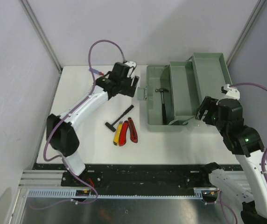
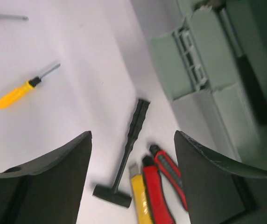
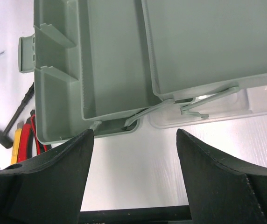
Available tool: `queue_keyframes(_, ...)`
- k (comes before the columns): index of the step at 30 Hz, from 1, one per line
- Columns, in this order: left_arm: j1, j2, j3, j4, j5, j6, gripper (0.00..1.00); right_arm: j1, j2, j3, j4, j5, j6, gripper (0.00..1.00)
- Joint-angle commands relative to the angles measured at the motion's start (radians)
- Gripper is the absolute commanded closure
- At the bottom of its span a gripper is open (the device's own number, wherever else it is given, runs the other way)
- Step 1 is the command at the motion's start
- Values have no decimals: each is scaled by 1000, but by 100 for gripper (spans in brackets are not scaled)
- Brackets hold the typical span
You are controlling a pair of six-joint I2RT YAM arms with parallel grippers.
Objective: Pack the tool kit
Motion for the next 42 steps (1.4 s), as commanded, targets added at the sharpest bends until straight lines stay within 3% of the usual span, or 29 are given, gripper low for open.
queue_keyframes(1,70,-123,-121,16,150,83,21,-5,17,-5,55,-35,-1,24)
queue_keyframes(6,104,-176,-249,19,175,132,2,-6,41,-14,60,-66,2,24)
queue_keyframes(12,105,-162,-372,21,183,167,1,-6,48,-26,71,-73,0,24)
queue_keyframes(14,105,-133,-393,23,184,166,9,-7,50,-29,73,-78,1,24)
queue_keyframes(17,104,-70,-401,30,200,163,34,-8,48,-36,76,-82,3,24)
queue_keyframes(19,105,-38,-414,55,212,162,42,-8,48,-38,79,-88,4,24)
queue_keyframes(31,105,106,-419,118,171,163,48,-9,46,-39,76,-85,18,25)
queue_keyframes(42,127,205,-357,136,151,132,61,-12,58,-41,79,-85,21,25)
